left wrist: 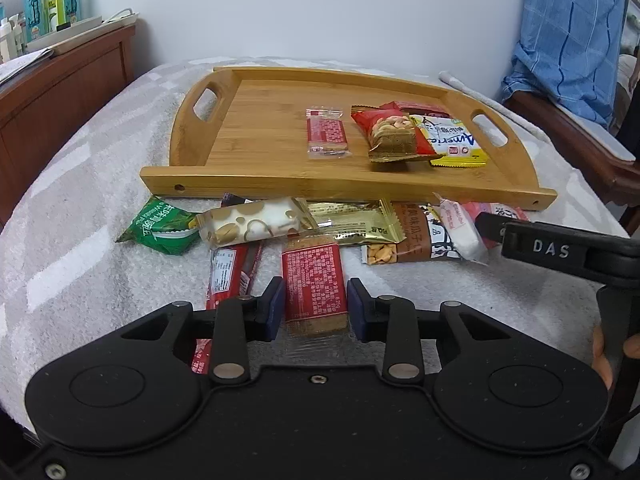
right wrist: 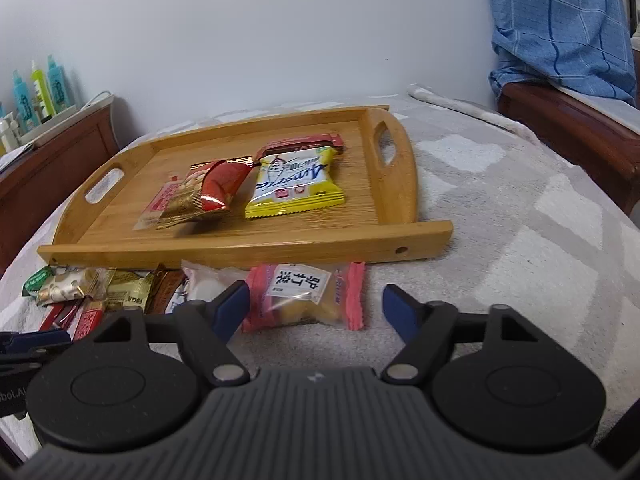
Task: Organize snacks
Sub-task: 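Grasp a second red wafer pack with the left tool while the right tool reaches the pink pack, then carry the wafer pack over the tray with the left tool while the right tool lifts the pink pack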
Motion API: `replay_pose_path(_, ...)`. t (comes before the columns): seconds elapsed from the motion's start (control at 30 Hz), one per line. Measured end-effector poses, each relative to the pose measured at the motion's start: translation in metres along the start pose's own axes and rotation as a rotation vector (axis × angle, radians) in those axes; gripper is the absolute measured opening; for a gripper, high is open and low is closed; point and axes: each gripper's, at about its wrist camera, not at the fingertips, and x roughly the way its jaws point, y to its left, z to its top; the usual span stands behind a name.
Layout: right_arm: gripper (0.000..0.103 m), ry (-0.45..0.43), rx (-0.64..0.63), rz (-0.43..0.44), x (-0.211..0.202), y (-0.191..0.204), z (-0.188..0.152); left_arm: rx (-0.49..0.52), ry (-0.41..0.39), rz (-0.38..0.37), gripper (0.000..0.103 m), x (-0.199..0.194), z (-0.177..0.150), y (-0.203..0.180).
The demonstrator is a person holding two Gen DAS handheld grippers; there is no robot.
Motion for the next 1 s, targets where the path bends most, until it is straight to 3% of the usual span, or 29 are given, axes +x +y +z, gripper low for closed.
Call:
replay_pose_path(0.2,0.058,-0.015,-0.022,0.003,-0.005,0.003,-0.002,0.013,0.001,0.013,0.033,0.002,-0.005,-0.004)
replay_pose_path(0.3,0.055,-0.028,-0.032,-0.011,-0.008,0.003,-0.003,0.008,0.009,0.023,0.036,0.006,-0.006,-0.005)
replay_pose_path(0.4,0.052,-0.034,-0.023,-0.010,-0.010,0.001,-0.002,0.018,0.010,0.033,0.032,0.006,-0.005,-0.009)
replay_pose_path(0.63,0.038,-0.077,0.007,-0.036,-0.019,-0.005,0.000,0.025,0.004,-0.035,0.031,-0.005,-0.004,-0.019)
replay_pose_path(0.67,0.039,-0.075,0.008,-0.037,-0.019,-0.007,0.001,0.035,0.000,-0.042,0.031,-0.006,-0.004,-0.022)
replay_pose_path(0.73,0.055,-0.073,0.016,-0.039,-0.019,-0.008,0.001,0.047,-0.005,-0.056,0.031,-0.009,-0.004,-0.028)
replay_pose_path(0.8,0.064,-0.071,0.002,-0.033,-0.018,-0.007,0.000,0.050,-0.010,-0.065,0.031,-0.012,-0.003,-0.031)
replay_pose_path(1.0,0.073,-0.065,-0.137,-0.081,-0.011,0.016,-0.005,0.054,-0.022,-0.078,0.031,-0.018,0.001,-0.035)
